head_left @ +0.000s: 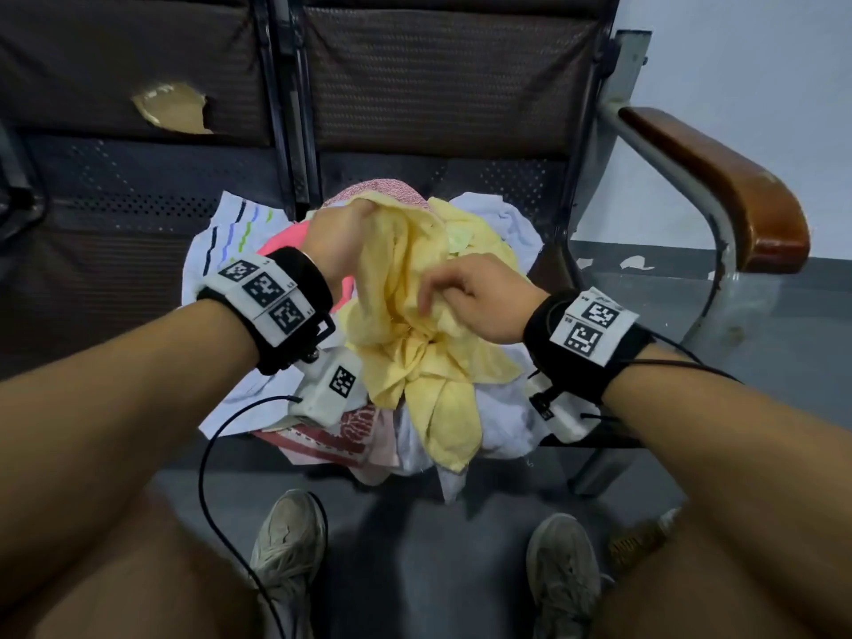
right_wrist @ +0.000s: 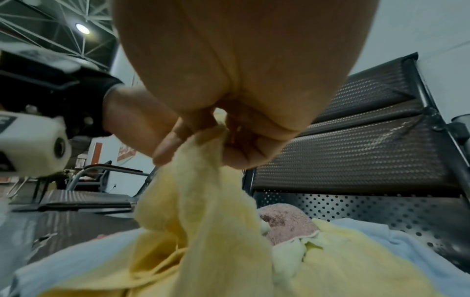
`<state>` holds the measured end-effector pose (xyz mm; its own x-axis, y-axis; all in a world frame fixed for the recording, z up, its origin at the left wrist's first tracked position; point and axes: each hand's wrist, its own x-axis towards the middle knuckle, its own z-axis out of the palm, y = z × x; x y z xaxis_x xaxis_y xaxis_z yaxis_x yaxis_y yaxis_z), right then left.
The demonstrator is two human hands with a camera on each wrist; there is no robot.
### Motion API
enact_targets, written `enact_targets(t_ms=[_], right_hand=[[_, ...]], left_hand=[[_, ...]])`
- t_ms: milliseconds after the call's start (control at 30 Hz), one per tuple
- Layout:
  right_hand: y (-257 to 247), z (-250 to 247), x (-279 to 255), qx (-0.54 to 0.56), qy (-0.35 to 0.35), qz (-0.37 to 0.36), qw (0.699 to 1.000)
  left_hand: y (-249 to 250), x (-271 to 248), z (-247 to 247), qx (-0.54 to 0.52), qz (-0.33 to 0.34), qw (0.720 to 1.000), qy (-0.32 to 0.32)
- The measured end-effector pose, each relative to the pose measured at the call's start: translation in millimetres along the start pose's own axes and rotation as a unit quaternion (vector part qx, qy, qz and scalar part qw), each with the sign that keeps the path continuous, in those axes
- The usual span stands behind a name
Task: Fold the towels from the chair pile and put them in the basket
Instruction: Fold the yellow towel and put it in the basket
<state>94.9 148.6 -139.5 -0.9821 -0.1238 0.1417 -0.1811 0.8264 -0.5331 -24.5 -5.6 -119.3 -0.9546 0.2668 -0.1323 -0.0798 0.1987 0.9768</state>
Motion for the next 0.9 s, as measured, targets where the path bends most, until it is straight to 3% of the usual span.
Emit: enact_targets(t_ms=[100, 200, 267, 333, 533, 633, 700, 833, 900], right_hand=[[-3, 6, 3, -0.057, -0.047, 0.062, 0.995], [-6, 9, 6, -0.047, 0.001, 0.086, 0.995], [-10, 11, 10, 0.024, 0.025, 0.086, 0.996], [-12, 16, 13, 0.067, 0.014, 0.086, 0.994], [0, 28, 10, -0.017, -0.107, 0.124, 0.986], [6, 28, 8, -0.05, -0.122, 0.129, 0.983], [7, 19, 7, -0.055, -0.09, 0.135, 0.985], [13, -19, 8, -0.042, 0.137, 0.179, 0.973], [15, -32, 7, -0.047, 0.203, 0.16, 0.965]], left_hand=[[7, -9, 8, -0.032, -0.003, 0.999, -0.027], [10, -19, 16, -0.076, -0.004, 0.991, -0.112], [9, -24, 20, -0.078, 0.012, 0.989, -0.125], [9, -27, 22, -0.082, 0.029, 0.989, -0.117], [10, -18, 9, -0.114, 0.068, 0.99, -0.056], [6, -12, 2, -0.127, 0.079, 0.989, -0.025], [2, -5, -4, -0.108, 0.086, 0.99, 0.011], [-6, 14, -23, -0.046, 0.079, 0.989, 0.113], [-8, 17, -26, -0.034, 0.078, 0.991, 0.106]])
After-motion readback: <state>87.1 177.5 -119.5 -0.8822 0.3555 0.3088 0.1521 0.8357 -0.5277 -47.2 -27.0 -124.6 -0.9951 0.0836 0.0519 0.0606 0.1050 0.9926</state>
